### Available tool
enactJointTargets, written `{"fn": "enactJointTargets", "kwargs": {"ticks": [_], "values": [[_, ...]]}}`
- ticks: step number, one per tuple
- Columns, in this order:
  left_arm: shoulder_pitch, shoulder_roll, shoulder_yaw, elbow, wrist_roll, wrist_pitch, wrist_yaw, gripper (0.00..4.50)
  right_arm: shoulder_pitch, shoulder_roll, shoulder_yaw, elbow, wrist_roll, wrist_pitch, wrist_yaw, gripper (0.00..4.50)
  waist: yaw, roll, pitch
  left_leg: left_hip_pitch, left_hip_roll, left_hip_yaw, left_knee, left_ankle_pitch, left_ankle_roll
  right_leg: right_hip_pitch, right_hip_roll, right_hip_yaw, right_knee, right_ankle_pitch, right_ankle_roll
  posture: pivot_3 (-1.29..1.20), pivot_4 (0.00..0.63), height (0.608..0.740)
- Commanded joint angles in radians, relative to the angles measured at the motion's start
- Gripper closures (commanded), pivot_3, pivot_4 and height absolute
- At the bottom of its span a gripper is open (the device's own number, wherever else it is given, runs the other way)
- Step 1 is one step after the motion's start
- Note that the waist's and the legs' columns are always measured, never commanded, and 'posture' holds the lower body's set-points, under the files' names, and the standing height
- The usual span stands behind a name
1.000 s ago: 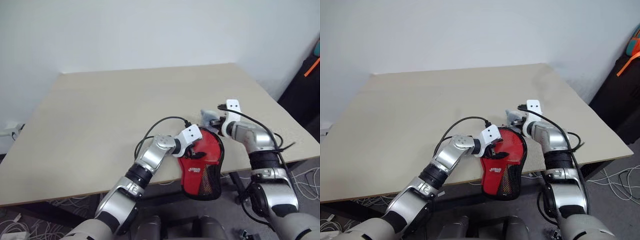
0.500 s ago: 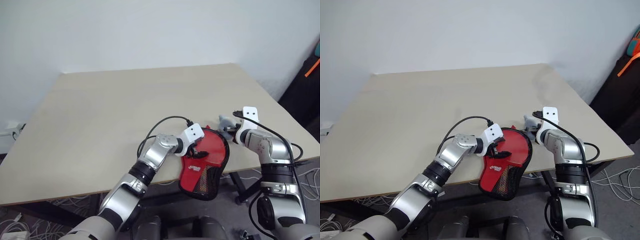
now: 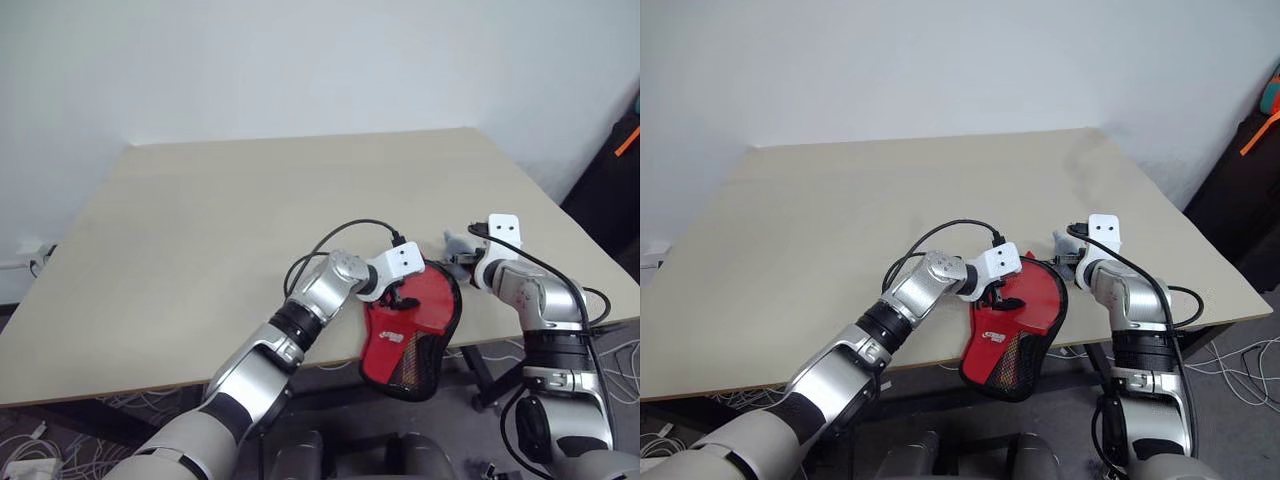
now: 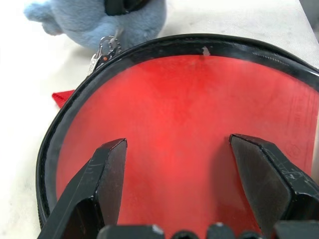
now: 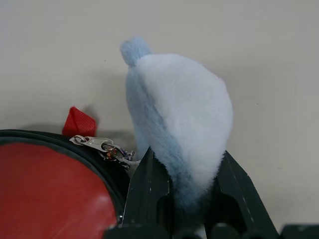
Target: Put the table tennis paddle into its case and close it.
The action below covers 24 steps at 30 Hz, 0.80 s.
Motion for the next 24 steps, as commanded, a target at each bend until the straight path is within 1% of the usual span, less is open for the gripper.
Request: {"fn": "enactJointTargets", "kwargs": {"ticks": [1, 4, 9, 13, 16, 20, 24], "values": [[0.022, 0.014, -0.057, 0.045, 0.044, 0.053, -0.046, 1.01, 0.014, -0.039, -0.044, -0.072, -0.007, 0.018, -0.018, 4.17, 0.001, 0.0, 0.0, 0.0, 0.0, 0.0, 0.0, 0.0, 0.0, 0.0, 0.0, 0.0, 0.0, 0.0, 0.0, 0.0, 0.0, 0.724], [0.023, 0.007, -0.04, 0.046, 0.026, 0.084, -0.063, 1.01, 0.042, -0.038, -0.095, -0.101, 0.01, 0.037, -0.028, 4.17, 0.002, 0.0, 0.0, 0.0, 0.0, -0.001, 0.0, 0.0, 0.0, 0.0, 0.0, -0.001, -0.001, 0.0, 0.0, 0.0, 0.0, 0.724], [0.021, -0.004, -0.022, 0.052, 0.015, 0.11, -0.064, 1.01, 0.114, -0.051, -0.122, -0.185, 0.008, 0.08, -0.027, 4.17, 0.004, 0.001, -0.001, 0.0, 0.0, -0.002, 0.0, -0.001, 0.001, 0.0, 0.0, -0.002, -0.002, 0.0, 0.0, 0.0, 0.0, 0.724], [0.025, -0.01, -0.018, 0.056, 0.016, 0.113, -0.063, 1.01, 0.187, -0.081, -0.131, -0.259, 0.013, 0.105, -0.008, 4.17, 0.009, 0.001, -0.001, 0.0, 0.0, -0.002, 0.0, -0.001, 0.001, 0.001, 0.0, -0.002, -0.004, -0.001, 0.0, 0.0, 0.0, 0.724], [0.031, -0.012, -0.017, 0.054, 0.016, 0.117, -0.062, 1.01, 0.246, -0.125, -0.132, -0.304, 0.023, 0.106, 0.022, 4.17, 0.01, 0.001, -0.001, 0.0, 0.0, -0.003, 0.0, -0.002, 0.002, 0.002, -0.001, -0.003, -0.005, -0.001, 0.001, 0.0, 0.0, 0.724], [0.042, -0.008, -0.018, 0.044, 0.016, 0.119, -0.067, 1.01, 0.372, -0.223, -0.124, -0.403, 0.064, 0.13, 0.128, 4.17, 0.017, 0.002, -0.002, 0.0, -0.001, -0.003, 0.0, -0.003, 0.004, 0.003, -0.001, -0.003, -0.006, -0.002, 0.002, 0.0, 0.0, 0.724], [0.031, -0.013, -0.002, 0.064, 0.01, 0.115, -0.057, 1.01, 0.535, -0.32, -0.125, -0.572, 0.172, 0.123, 0.297, 4.17, 0.026, 0.001, -0.002, 0.0, -0.001, -0.004, 0.0, -0.006, 0.004, 0.003, -0.001, -0.003, -0.006, -0.004, 0.005, 0.0, 0.0, 0.724]]}}
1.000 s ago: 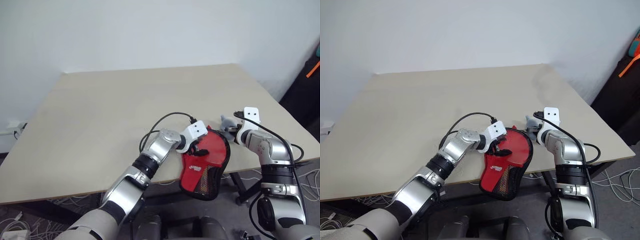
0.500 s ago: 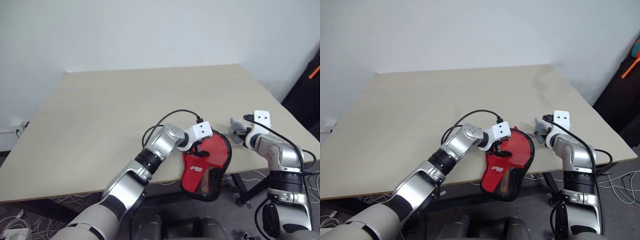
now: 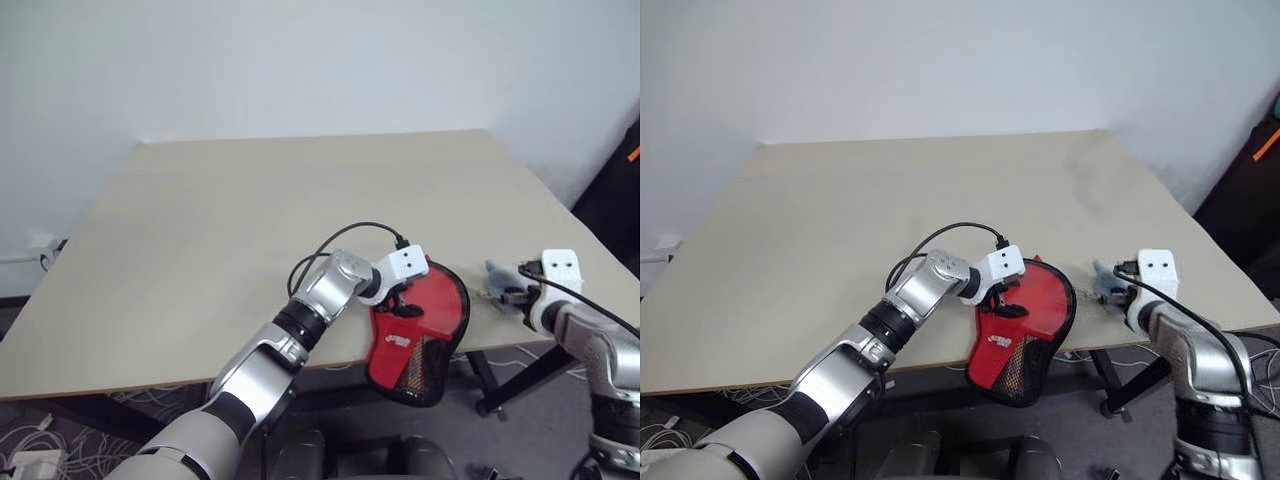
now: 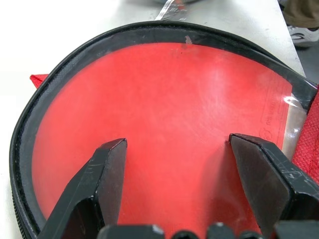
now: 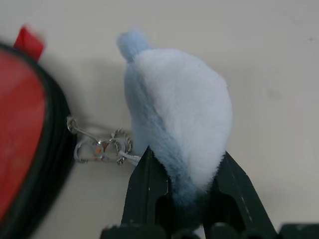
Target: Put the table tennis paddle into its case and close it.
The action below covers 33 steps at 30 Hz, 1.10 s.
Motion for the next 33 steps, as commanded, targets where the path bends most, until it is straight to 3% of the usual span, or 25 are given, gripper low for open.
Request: {"fn": "enactJointTargets", "kwargs": {"ticks": [1, 13, 33], "values": [[0.024, 0.015, -0.019, 0.07, 0.022, 0.032, -0.001, 1.01, 0.106, -0.072, -0.035, -0.135, 0.073, 0.005, 0.123, 4.18, 0.001, 0.0, 0.0, 0.0, 0.0, 0.0, 0.0, -0.001, 0.0, 0.0, 0.0, 0.0, 0.0, 0.0, 0.001, 0.0, 0.0, 0.724], [0.017, 0.004, -0.01, 0.09, 0.017, 0.025, 0.006, 1.01, 0.434, -0.245, 0.054, -0.314, 0.114, -0.244, 0.41, 4.18, 0.0, -0.006, -0.002, 0.001, 0.001, -0.001, 0.003, -0.002, 0.0, 0.002, 0.0, 0.0, 0.0, -0.001, 0.001, 0.0, 0.0, 0.724], [0.003, 0.001, -0.005, 0.118, 0.012, 0.004, 0.014, 1.01, 0.797, -0.276, -0.041, -0.385, 0.13, -0.476, 0.592, 4.18, 0.003, -0.009, -0.004, 0.001, 0.001, -0.001, 0.005, -0.004, 0.0, 0.003, -0.001, 0.0, -0.001, -0.001, 0.002, 0.0, 0.0, 0.724]]}}
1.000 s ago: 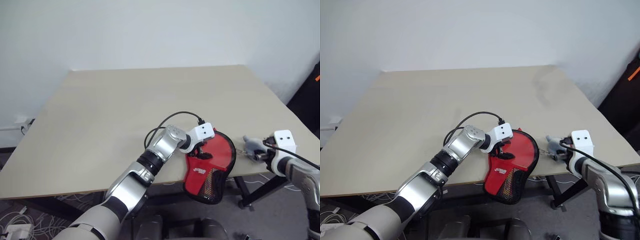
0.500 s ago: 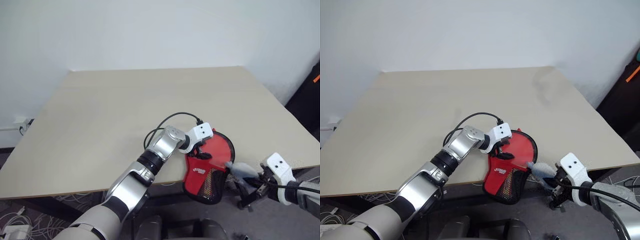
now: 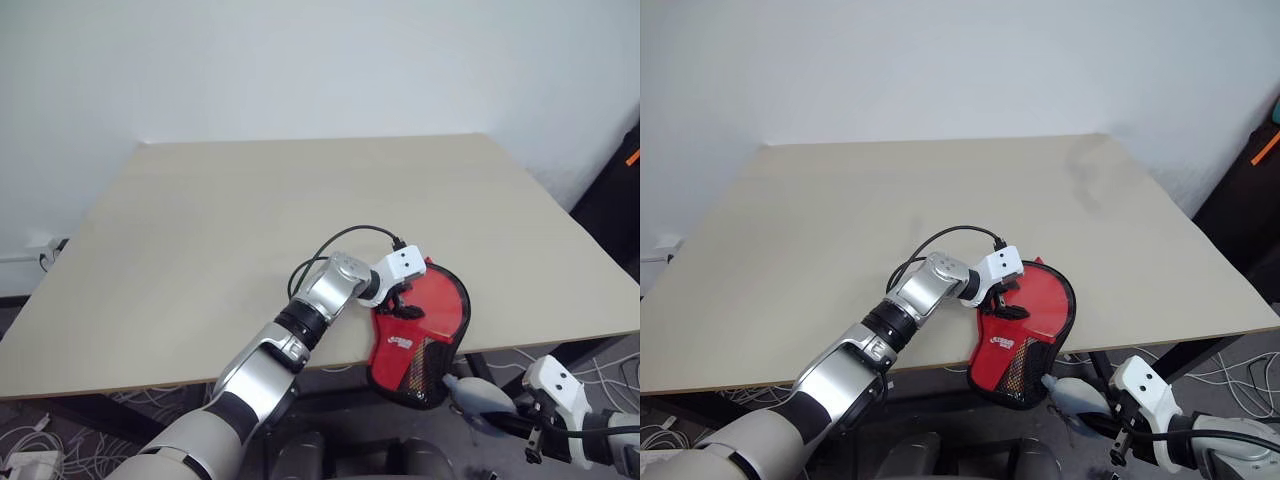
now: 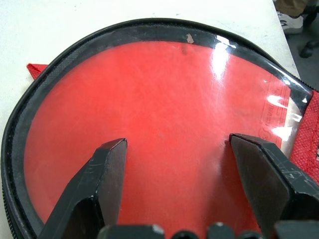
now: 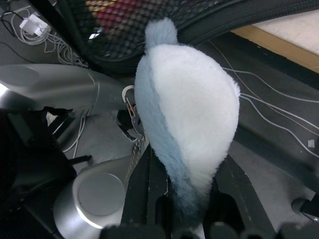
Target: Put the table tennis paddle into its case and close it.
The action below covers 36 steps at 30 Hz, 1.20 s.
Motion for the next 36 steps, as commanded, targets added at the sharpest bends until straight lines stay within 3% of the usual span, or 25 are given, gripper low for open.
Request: {"fn": "enactJointTargets", "kwargs": {"ticks": [1, 4, 14, 23, 30, 36], "values": [[0.012, 0.015, -0.026, 0.055, 0.036, 0.011, 0.004, 1.01, 0.04, -0.018, -0.034, -0.041, 0.001, -0.018, 0.031, 4.18, 0.0, 0.0, 0.0, 0.0, 0.0, 0.0, 0.0, 0.0, 0.0, 0.0, 0.0, 0.0, 0.0, 0.0, 0.0, 0.0, 0.0, 0.724], [0.007, 0.01, -0.024, 0.068, 0.037, 0.002, 0.008, 1.01, 0.018, -0.003, -0.032, -0.035, 0.003, -0.018, 0.005, 4.18, 0.0, 0.0, 0.0, 0.0, 0.0, 0.0, 0.0, 0.0, 0.0, 0.0, 0.0, 0.0, 0.0, 0.0, 0.0, 0.0, 0.0, 0.724], [0.0, 0.011, -0.019, 0.088, 0.04, -0.011, 0.01, 1.01, -0.063, 0.032, -0.047, -0.033, 0.067, 0.033, -0.031, 0.69, -0.001, 0.0, 0.0, 0.0, 0.0, 0.0, 0.0, 0.0, 0.0, 0.0, 0.0, -0.001, 0.0, 0.0, 0.0, 0.0, 0.0, 0.724], [-0.002, 0.017, -0.013, 0.093, 0.041, -0.014, 0.014, 1.01, -0.169, 0.059, -0.114, -0.029, 0.201, 0.088, -0.046, 0.69, 0.0, 0.0, -0.001, 0.001, 0.0, 0.0, 0.0, 0.0, 0.0, 0.001, -0.001, -0.001, 0.0, 0.0, 0.0, 0.0, 0.0, 0.724], [-0.023, 0.046, 0.03, 0.028, 0.008, 0.035, -0.006, 1.01, -0.395, 0.122, -0.088, 0.035, 0.275, 0.142, -0.158, 0.69, -0.007, 0.001, -0.001, 0.001, 0.001, 0.0, 0.0, 0.0, 0.0, 0.0, 0.0, -0.001, 0.0, 0.0, 0.0, 0.0, 0.0, 0.724], [-0.021, 0.144, 0.099, -0.122, -0.048, 0.065, -0.064, 1.01, -0.567, 0.143, -0.034, 0.074, 0.312, 0.183, -0.201, 0.69, -0.022, 0.004, 0.0, -0.001, 0.001, 0.001, -0.001, 0.0, 0.0, -0.005, 0.001, -0.001, 0.002, 0.001, -0.001, 0.0, 0.0, 0.724]]}}
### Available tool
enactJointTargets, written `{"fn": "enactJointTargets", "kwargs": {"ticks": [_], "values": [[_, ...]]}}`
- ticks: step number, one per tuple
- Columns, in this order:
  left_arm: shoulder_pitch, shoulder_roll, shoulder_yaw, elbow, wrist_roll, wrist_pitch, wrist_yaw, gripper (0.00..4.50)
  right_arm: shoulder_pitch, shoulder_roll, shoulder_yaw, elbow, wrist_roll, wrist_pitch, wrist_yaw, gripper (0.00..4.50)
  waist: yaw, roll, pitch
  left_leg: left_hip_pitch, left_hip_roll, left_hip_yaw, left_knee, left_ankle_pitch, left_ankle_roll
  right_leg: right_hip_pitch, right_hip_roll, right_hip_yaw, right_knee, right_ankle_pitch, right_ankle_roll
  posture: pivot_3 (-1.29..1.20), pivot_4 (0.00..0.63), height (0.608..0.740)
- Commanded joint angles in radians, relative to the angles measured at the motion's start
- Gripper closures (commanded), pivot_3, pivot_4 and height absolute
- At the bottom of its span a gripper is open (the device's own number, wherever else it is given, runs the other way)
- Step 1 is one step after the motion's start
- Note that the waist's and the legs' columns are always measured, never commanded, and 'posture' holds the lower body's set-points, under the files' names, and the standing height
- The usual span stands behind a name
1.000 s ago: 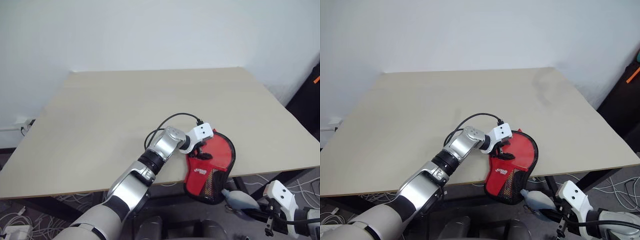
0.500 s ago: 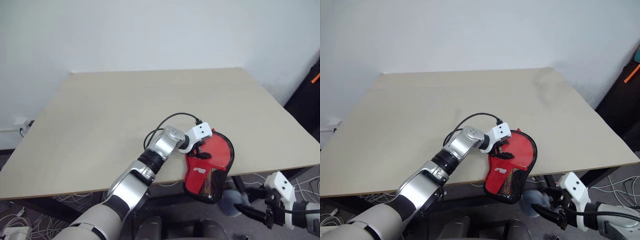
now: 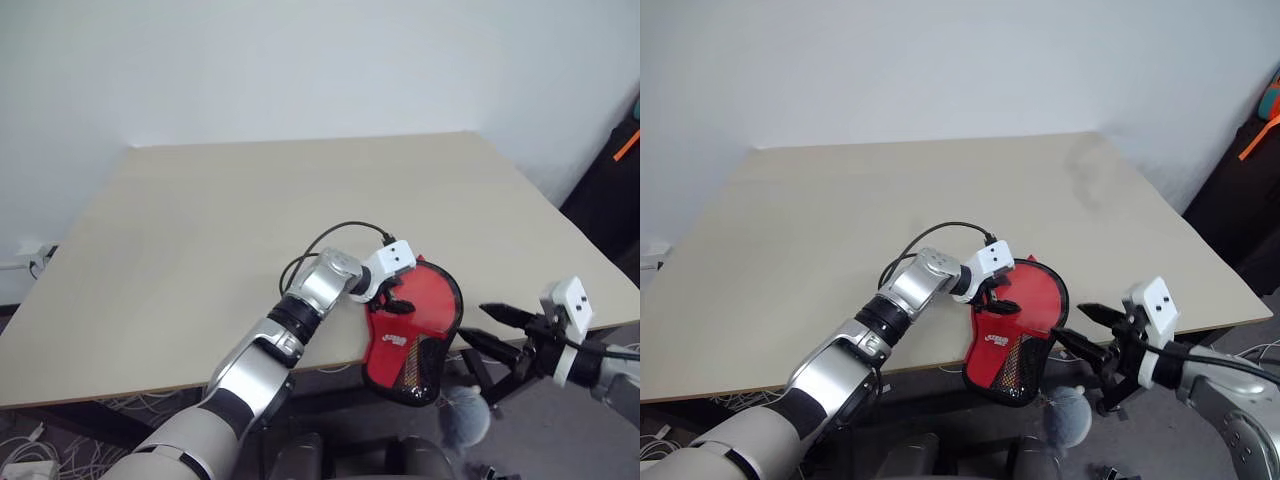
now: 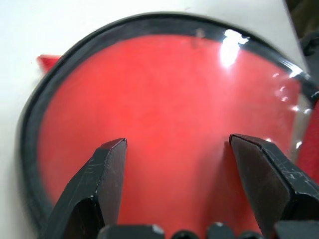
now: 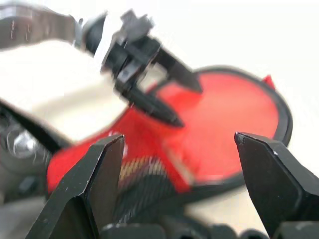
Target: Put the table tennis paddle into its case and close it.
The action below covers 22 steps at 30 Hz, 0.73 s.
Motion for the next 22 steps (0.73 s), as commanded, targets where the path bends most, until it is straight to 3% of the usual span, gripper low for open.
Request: {"fn": "enactJointTargets", "kwargs": {"ticks": [1, 4, 10, 15, 22], "values": [[-0.002, 0.078, 0.072, -0.117, -0.058, 0.011, -0.056, 1.01, -0.076, -0.01, 0.025, 0.024, 0.031, 0.021, -0.011, 0.69, 0.0, 0.0, 0.001, 0.0, 0.0, 0.0, 0.0, -0.001, -0.001, -0.001, 0.0, 0.0, 0.0, 0.0, 0.0, 0.0, 0.0, 0.724], [0.018, 0.149, 0.118, -0.2, -0.115, 0.008, -0.115, 1.01, -0.121, -0.021, 0.056, 0.057, 0.022, 0.03, -0.005, 0.69, 0.001, 0.0, 0.003, -0.001, 0.0, 0.001, 0.0, -0.001, -0.001, -0.002, 0.0, 0.001, 0.0, 0.0, 0.0, 0.0, 0.0, 0.724], [0.139, 0.407, 0.189, -0.439, -0.218, 0.016, -0.296, 1.01, -0.193, -0.036, 0.139, 0.127, 0.016, 0.038, 0.047, 0.69, -0.001, 0.0, 0.003, -0.001, -0.001, 0.004, 0.001, -0.003, 0.0, -0.002, 0.0, 0.003, -0.001, 0.0, 0.001, 0.0, 0.0, 0.724], [0.272, 0.601, 0.206, -0.517, -0.221, -0.003, -0.351, 1.01, -0.212, -0.06, 0.208, 0.168, -0.021, -0.003, 0.115, 0.69, -0.002, 0.001, 0.004, 0.0, 0.0, 0.003, 0.001, -0.003, -0.001, -0.001, 0.0, 0.002, 0.0, 0.0, 0.0, 0.0, 0.0, 0.724], [0.507, 0.74, 0.243, -0.663, -0.253, -0.028, -0.362, 1.01, -0.222, -0.062, 0.237, 0.201, -0.078, -0.067, 0.139, 0.69, 0.002, 0.002, 0.005, 0.0, 0.0, 0.004, 0.001, -0.003, -0.002, -0.002, -0.001, 0.003, -0.001, 0.0, 0.0, 0.0, 0.0, 0.724]]}}
